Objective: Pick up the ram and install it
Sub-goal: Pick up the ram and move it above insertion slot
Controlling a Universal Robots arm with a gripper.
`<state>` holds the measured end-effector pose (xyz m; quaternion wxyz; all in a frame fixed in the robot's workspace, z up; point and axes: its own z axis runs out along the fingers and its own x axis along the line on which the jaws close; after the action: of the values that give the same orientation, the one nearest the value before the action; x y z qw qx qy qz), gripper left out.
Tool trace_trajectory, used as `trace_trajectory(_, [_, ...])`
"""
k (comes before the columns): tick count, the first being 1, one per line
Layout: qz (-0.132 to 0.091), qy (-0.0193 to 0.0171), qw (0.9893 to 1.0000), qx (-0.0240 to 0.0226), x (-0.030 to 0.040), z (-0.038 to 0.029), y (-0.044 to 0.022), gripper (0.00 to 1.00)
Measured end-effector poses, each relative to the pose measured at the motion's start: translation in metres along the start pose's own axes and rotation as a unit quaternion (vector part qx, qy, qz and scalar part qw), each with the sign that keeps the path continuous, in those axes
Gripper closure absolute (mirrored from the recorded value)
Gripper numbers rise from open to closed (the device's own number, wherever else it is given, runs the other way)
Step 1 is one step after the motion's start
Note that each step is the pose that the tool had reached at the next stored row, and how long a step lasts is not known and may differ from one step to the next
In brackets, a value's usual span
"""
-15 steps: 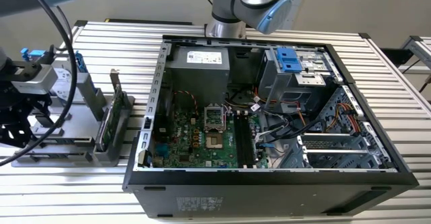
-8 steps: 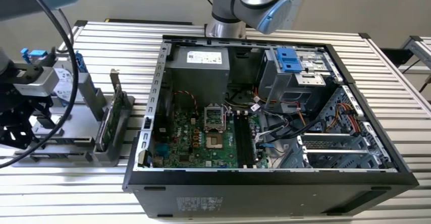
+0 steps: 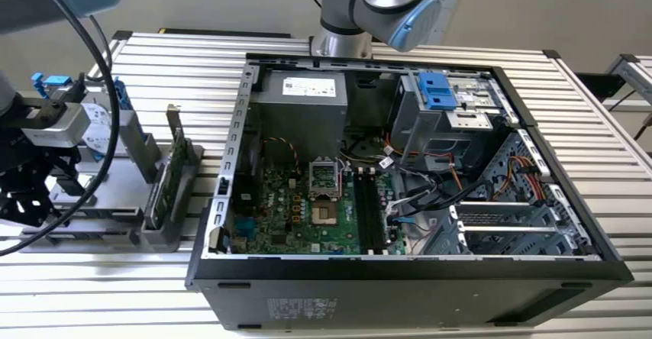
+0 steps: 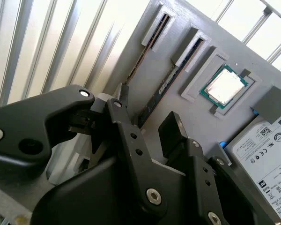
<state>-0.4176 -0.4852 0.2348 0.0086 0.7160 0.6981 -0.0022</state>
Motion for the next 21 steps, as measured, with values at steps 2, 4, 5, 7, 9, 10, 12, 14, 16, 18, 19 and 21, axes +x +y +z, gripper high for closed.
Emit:
trace_trajectory(2, [0.000, 0.0000, 1.0000, 0.0000, 0.0000, 0.0000, 0.0000, 0.00])
trace_trajectory(4, [0.000, 0.0000, 1.0000, 0.0000, 0.0000, 0.0003, 0.0000, 0.00])
trace_trajectory(5, [0.000, 0.0001, 1.0000, -0.0001, 0.0000, 0.0006, 0.0000, 0.00])
trace_trajectory(7, [0.000, 0.0000, 1.0000, 0.0000, 0.0000, 0.0013, 0.0000, 0.00])
trace_trajectory(9, [0.000, 0.0001, 1.0000, -0.0001, 0.0000, 0.0024, 0.0000, 0.00])
trace_trajectory(10, [0.000, 0.0000, 1.0000, 0.0000, 0.0001, 0.0030, 0.0000, 0.00])
trace_trajectory(12, [0.000, 0.0000, 1.0000, 0.0003, 0.0001, 0.0043, 0.0000, 0.00])
trace_trajectory(14, [0.000, 0.0000, 1.0000, 0.0007, 0.0001, 0.0058, -0.0001, 0.00])
trace_trajectory(16, [0.000, -0.0001, 1.0000, 0.0009, 0.0000, 0.0069, -0.0001, 0.00])
trace_trajectory(18, [0.000, -0.0001, 1.0000, 0.0010, -0.0003, 0.0081, -0.0001, 0.00])
trace_trajectory(19, [-0.001, 0.0000, 1.0000, 0.0009, -0.0006, 0.0087, 0.0000, 0.00])
trace_trajectory(21, [-0.001, 0.0000, 1.0000, 0.0009, -0.0016, 0.0096, 0.0000, 0.00])
